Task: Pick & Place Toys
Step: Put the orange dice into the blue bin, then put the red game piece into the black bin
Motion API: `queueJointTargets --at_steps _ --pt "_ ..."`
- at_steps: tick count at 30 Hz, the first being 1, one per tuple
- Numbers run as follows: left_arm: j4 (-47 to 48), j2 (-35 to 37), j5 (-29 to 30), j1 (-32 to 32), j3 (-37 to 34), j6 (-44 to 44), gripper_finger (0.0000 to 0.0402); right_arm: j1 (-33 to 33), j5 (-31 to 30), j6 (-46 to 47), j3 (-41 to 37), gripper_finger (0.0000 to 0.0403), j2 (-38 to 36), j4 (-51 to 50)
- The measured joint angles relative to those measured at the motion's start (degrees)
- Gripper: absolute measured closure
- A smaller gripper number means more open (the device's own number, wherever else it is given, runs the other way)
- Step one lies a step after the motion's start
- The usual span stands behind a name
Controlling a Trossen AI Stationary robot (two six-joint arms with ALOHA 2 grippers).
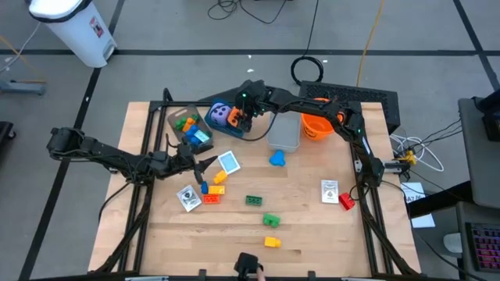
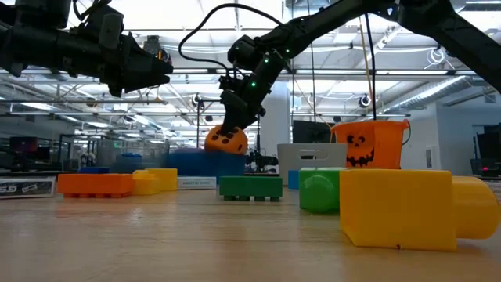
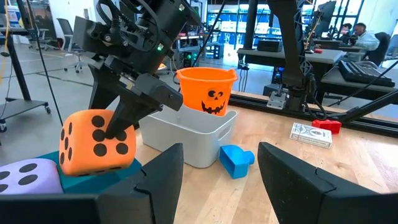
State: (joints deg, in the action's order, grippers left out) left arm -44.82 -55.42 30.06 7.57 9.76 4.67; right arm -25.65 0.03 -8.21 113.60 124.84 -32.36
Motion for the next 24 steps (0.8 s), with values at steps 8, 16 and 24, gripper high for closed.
queueJointTargets --at_steps 8,16,24 --pt "0.0 0.0 0.0 0.0 0.0 0.1 0.0185 0.0 0.0 -0.7 0.0 0.0074 -0.2 1.6" --pt "0.0 0.0 0.0 0.0 0.0 0.1 0.0185 1.8 0.0 -4.8 -0.1 0.0073 -2.9 0.4" --pt "0.1 0.0 0.0 0.0 0.0 0.1 0.0185 6.1 7.2 -3.4 -0.1 0.0076 -8.9 -5.4"
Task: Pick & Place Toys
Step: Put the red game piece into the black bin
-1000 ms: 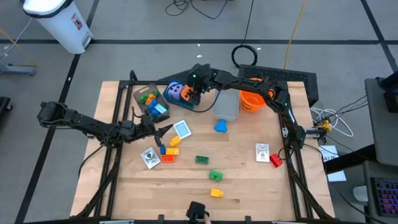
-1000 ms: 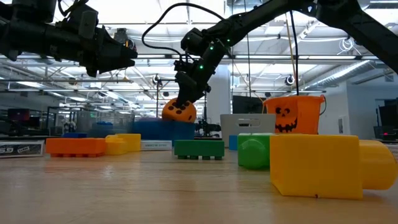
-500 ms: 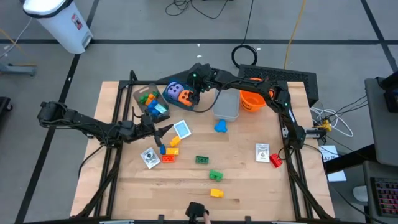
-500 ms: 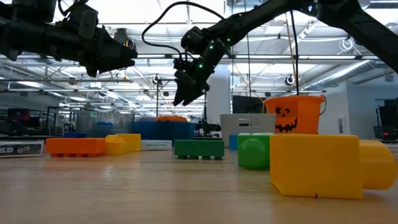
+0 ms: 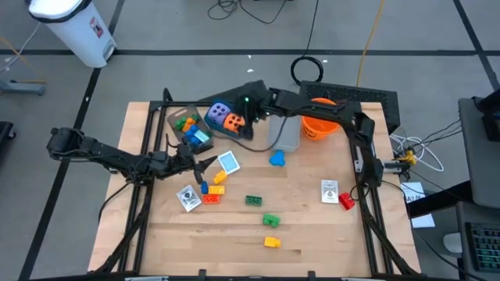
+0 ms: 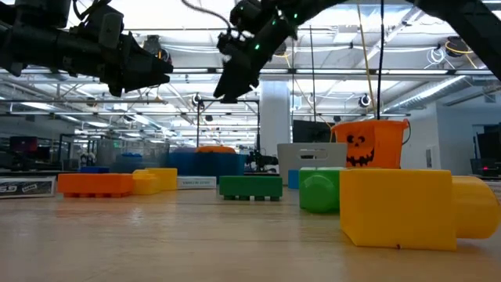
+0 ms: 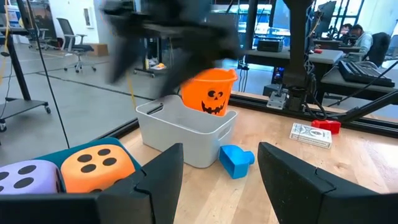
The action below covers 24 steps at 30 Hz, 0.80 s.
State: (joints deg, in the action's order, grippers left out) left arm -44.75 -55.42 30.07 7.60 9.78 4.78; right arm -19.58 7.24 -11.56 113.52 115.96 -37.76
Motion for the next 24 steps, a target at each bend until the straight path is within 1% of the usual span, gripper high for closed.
queueJointTargets --at_steps 2,3,6,8,10,11,12,15,16,18,20,22,24 --pt "0.0 0.0 0.0 0.0 0.0 0.0 0.0186 1.6 3.0 0.4 0.1 0.0078 -0.9 -0.5" --pt "0.0 0.0 0.0 0.0 0.0 0.0 0.0186 2.5 3.6 0.4 0.2 0.0078 -1.1 -0.5" --pt "0.0 0.0 0.0 0.0 0.0 0.0 0.0186 5.2 3.3 0.2 -0.5 0.0078 -2.7 -4.3" --pt "0.0 0.0 0.0 0.0 0.0 0.0 0.0185 7.1 3.2 -0.5 -2.4 0.0078 -3.2 -1.0" --pt "0.0 0.0 0.0 0.0 0.0 0.0 0.0186 8.7 3.3 -1.0 -6.8 0.0078 -5.7 0.7" --pt "0.0 0.0 0.0 0.0 0.0 0.0 0.0185 9.5 3.2 -0.9 -9.8 0.0078 -7.1 1.6" --pt "0.0 0.0 0.0 0.0 0.0 0.0 0.0186 10.2 3.3 -1.0 -13.1 0.0078 -8.4 5.0" --pt "0.0 0.0 0.0 0.0 0.0 0.0 0.0185 11.8 2.8 -1.1 -25.5 0.0078 -14.7 18.0" --pt "0.1 0.0 0.0 0.0 0.0 0.0 0.0186 12.3 1.8 -0.4 -30.2 0.0078 -17.1 21.5" --pt "0.1 0.0 0.0 0.0 0.0 0.0 0.0186 13.1 0.5 0.4 -39.0 0.0078 -21.7 33.5" --pt "0.1 0.0 0.0 0.0 0.0 0.0 0.0186 13.9 -1.1 1.2 -48.5 0.0078 -27.4 41.8" --pt "0.2 0.0 0.0 0.0 0.0 0.0 0.0186 14.7 -2.9 3.1 -56.8 0.0078 -32.1 52.5" --pt "0.1 0.0 0.0 0.0 0.0 0.0 0.0186 15.2 -2.9 5.3 -65.1 0.0078 -37.0 60.2"
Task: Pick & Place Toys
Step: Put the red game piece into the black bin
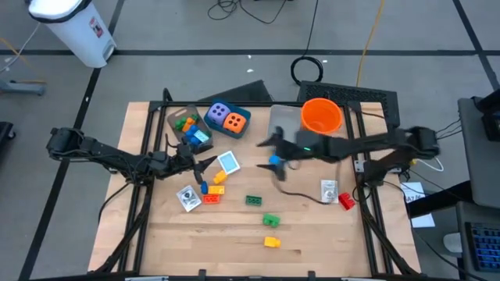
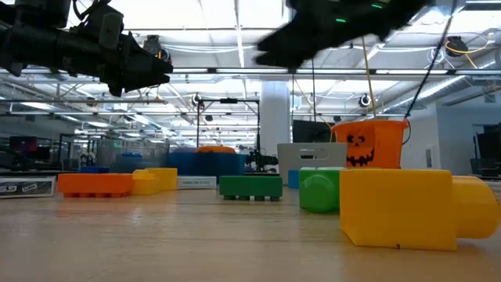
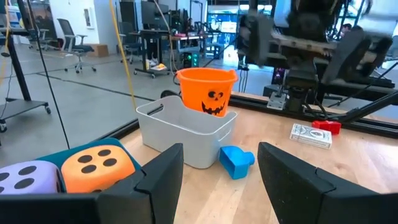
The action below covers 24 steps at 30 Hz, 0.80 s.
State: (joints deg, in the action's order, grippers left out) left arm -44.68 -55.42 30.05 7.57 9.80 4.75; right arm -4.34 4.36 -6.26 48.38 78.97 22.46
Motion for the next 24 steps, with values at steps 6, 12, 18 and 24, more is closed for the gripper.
queueJointTargets --at_steps 6,12,18,24 --pt "0.5 0.0 0.0 0.0 0.0 0.0 0.0186 2.2 0.1 6.0 -21.7 0.0078 -8.3 26.9" --pt "0.9 0.0 -0.1 0.1 0.0 0.0 0.0186 4.2 0.1 7.1 -35.6 0.0078 -9.4 46.0" --pt "1.1 0.0 -0.1 0.0 0.0 0.0 0.0186 6.2 0.1 7.1 -39.8 0.0078 -9.6 50.2" --pt "1.2 0.0 -0.1 0.0 0.0 0.0 0.0186 8.9 0.2 9.3 -40.0 0.0078 -9.6 49.7"
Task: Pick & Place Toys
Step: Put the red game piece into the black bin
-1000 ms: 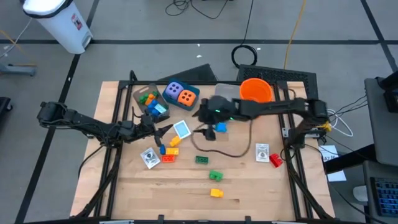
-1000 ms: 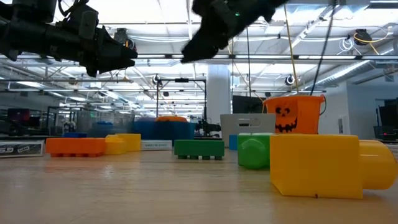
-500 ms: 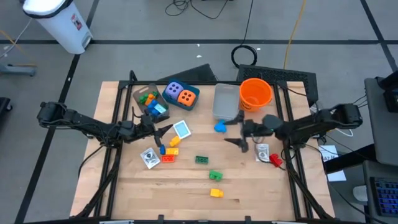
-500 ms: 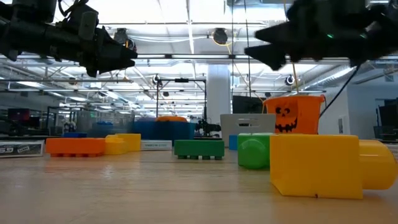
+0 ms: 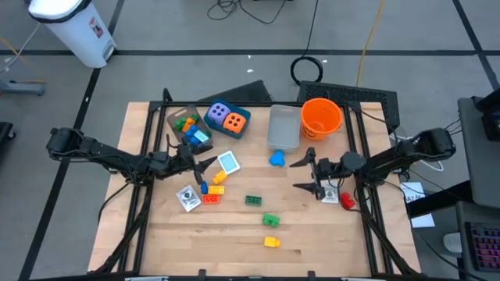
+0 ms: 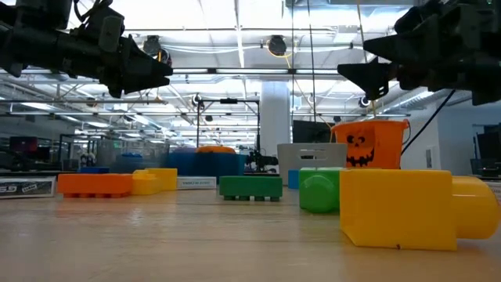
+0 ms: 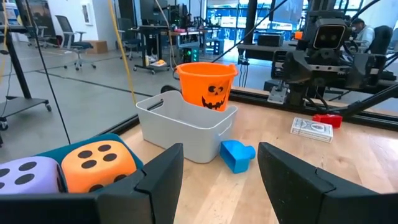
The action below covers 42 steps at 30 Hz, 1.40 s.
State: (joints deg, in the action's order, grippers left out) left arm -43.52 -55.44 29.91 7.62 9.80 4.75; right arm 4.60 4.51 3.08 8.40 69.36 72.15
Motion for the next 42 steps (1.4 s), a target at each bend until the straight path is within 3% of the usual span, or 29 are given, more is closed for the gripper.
queueJointTargets --at_steps 6,11,17,20,23,27,31,35,42 --pt "0.0 0.0 0.0 0.0 0.0 0.0 0.0186 2.6 -0.7 0.8 0.0 0.0078 0.0 0.0" --pt "0.0 0.0 0.0 0.0 0.0 0.0 0.0186 3.5 -5.7 0.6 0.0 0.0078 0.0 -0.8" --pt "0.0 0.0 0.0 0.0 0.0 0.0 0.0185 4.5 -9.9 -1.5 2.1 0.0078 0.0 -9.6" --pt "0.0 0.0 0.0 0.0 0.0 0.0 0.0185 6.2 -13.7 -3.2 7.3 0.0078 -1.0 -25.2" --pt "0.0 0.0 0.0 0.0 0.0 0.0 0.0185 8.1 -19.0 -0.4 15.5 0.0078 -3.0 -51.4" --pt "0.0 0.0 0.0 0.0 0.0 0.0 0.0185 10.3 -23.6 13.2 26.9 0.0078 -3.6 -86.5" --pt "0.0 0.0 0.0 0.0 0.0 0.0 0.0185 12.2 -23.5 26.5 33.9 0.0078 -3.6 -110.3" --pt "0.0 0.0 0.0 0.0 0.0 0.0 0.0185 13.8 -18.2 34.4 36.8 0.0078 -3.9 -125.3" --pt "0.0 0.0 0.0 0.0 0.0 0.0 0.0185 16.2 -9.9 42.9 36.9 0.0078 -4.2 -132.8"
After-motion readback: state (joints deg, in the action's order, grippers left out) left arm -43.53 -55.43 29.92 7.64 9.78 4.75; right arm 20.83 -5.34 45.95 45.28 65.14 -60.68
